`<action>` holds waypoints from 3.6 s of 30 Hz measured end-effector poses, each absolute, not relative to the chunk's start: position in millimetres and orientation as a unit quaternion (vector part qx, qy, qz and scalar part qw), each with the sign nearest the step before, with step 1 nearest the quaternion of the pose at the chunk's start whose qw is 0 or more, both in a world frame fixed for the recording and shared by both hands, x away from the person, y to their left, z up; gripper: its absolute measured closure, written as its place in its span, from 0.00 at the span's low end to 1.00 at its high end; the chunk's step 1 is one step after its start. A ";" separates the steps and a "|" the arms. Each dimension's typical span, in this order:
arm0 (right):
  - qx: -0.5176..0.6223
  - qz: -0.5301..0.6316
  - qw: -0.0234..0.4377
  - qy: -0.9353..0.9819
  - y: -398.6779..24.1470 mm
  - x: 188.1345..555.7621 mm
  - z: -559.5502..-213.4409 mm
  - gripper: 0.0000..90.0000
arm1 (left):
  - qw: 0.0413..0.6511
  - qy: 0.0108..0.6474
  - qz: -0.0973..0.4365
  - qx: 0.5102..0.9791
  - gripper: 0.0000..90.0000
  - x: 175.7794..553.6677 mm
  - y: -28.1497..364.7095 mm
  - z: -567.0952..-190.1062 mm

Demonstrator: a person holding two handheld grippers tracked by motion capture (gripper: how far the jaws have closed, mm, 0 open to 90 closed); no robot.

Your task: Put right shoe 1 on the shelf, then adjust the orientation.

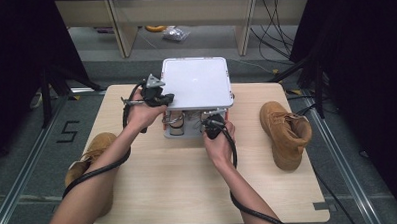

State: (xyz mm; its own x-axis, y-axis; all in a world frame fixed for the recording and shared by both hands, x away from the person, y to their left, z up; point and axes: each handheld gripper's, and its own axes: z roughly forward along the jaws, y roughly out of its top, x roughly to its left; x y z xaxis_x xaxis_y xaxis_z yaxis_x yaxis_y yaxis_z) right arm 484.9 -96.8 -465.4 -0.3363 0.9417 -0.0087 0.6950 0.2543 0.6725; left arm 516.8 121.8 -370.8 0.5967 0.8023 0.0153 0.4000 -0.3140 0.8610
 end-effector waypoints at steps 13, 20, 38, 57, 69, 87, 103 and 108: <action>0.529 0.319 0.204 0.759 -106.7 476.3 -451.5 0.86 | 0.443 0.386 0.227 0.777 1.00 517.3 121.8 -370.8; 0.534 0.323 0.204 0.754 -128.8 464.2 -440.4 0.83 | 0.444 0.387 0.227 0.776 1.00 517.1 122.4 -371.2; 0.547 0.342 0.166 0.746 -156.7 433.2 -439.2 0.66 | 0.452 0.395 0.228 0.766 0.87 512.4 127.8 -364.5; 0.542 0.369 0.163 0.737 -175.5 407.3 -449.0 0.60 | 0.437 0.434 0.220 0.757 0.73 459.7 195.5 -358.9; 0.533 0.383 0.161 0.737 -182.4 401.8 -453.1 0.57 | 0.444 0.466 0.214 0.735 0.69 437.6 218.6 -363.9; 0.538 0.393 0.166 0.726 -195.1 385.4 -456.0 0.55 | 0.440 0.498 0.216 0.715 0.64 383.8 262.1 -373.8; 0.541 0.387 0.158 0.729 -193.7 381.3 -460.4 0.54 | 0.424 0.529 0.228 0.699 0.61 344.7 301.6 -380.2; 0.549 0.386 0.160 0.723 -191.6 379.6 -458.6 0.53 | 0.417 0.539 0.228 0.695 0.60 335.4 311.4 -384.0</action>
State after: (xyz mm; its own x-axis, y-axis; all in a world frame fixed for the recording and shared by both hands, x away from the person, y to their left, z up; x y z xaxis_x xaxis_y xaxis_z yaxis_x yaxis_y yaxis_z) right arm 379.6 -191.6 -458.6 -0.3452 0.9185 0.1930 0.6711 0.0979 0.7349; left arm 335.4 311.4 -384.0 0.3153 0.9397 -0.1326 0.5588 -0.0709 0.8262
